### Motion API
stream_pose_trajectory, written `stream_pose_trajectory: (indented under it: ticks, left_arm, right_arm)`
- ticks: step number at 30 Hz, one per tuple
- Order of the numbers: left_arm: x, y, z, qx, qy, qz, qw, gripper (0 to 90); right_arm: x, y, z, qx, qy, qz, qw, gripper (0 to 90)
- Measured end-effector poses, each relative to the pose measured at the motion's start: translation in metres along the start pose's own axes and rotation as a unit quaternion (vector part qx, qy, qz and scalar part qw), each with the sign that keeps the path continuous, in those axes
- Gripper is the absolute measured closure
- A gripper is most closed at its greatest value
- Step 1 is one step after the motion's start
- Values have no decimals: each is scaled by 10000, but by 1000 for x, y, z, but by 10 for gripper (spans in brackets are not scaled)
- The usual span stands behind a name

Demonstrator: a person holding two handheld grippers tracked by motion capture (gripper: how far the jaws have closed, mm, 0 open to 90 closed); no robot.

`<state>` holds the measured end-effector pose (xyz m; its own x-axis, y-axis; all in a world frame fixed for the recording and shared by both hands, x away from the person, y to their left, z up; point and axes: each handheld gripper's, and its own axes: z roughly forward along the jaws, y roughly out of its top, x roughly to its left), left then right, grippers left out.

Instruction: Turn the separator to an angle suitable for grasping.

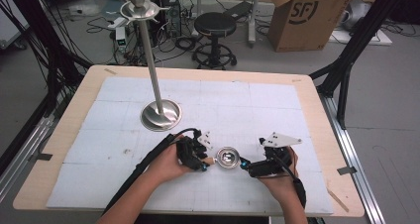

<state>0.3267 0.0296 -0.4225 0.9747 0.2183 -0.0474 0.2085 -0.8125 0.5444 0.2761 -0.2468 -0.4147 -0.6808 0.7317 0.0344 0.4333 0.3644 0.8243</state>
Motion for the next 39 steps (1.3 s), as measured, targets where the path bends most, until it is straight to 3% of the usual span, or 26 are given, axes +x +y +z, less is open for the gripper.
stream_pose_trajectory:
  ticks: [3, 8, 10, 13, 16, 23, 24, 29, 39]
  left_arm:
    - [2, -4, -8, -36, -16, -26, 10000, 549]
    - [5, -19, -28, -321, -54, -208, 9993, 479]
    - [9, -32, -45, -444, -34, -283, 9986, 461]
    - [10, -42, -54, -534, 24, -340, 9980, 436]
    - [13, -64, -73, -657, 136, -400, 9969, 408]
    - [17, -106, -102, -991, 492, -684, 9915, 323]
    - [17, -106, -102, -991, 492, -684, 9915, 299]
    - [23, -123, -115, -1285, 612, -904, 9857, 274]
    - [36, -143, -134, -1537, 751, -1017, 9800, 181]
  right_arm:
    - [-1, -1, -1, -6, 1, -13, 10000, 0]
    - [-1, -1, 0, 6, -3, -8, 10000, 0]
    - [0, -2, 0, 37, 16, 3, 10000, 0]
    - [0, -2, 0, 68, 23, 23, 10000, 0]
    - [0, -3, 3, 112, 22, -39, 9999, 0]
    - [2, -3, 5, 151, 45, -70, 9999, 0]
    - [2, -3, 5, 154, 48, -76, 9998, 0]
    - [3, -2, 5, 129, 74, -121, 9998, 0]
    - [4, -2, 7, 179, 75, -117, 9997, 0]
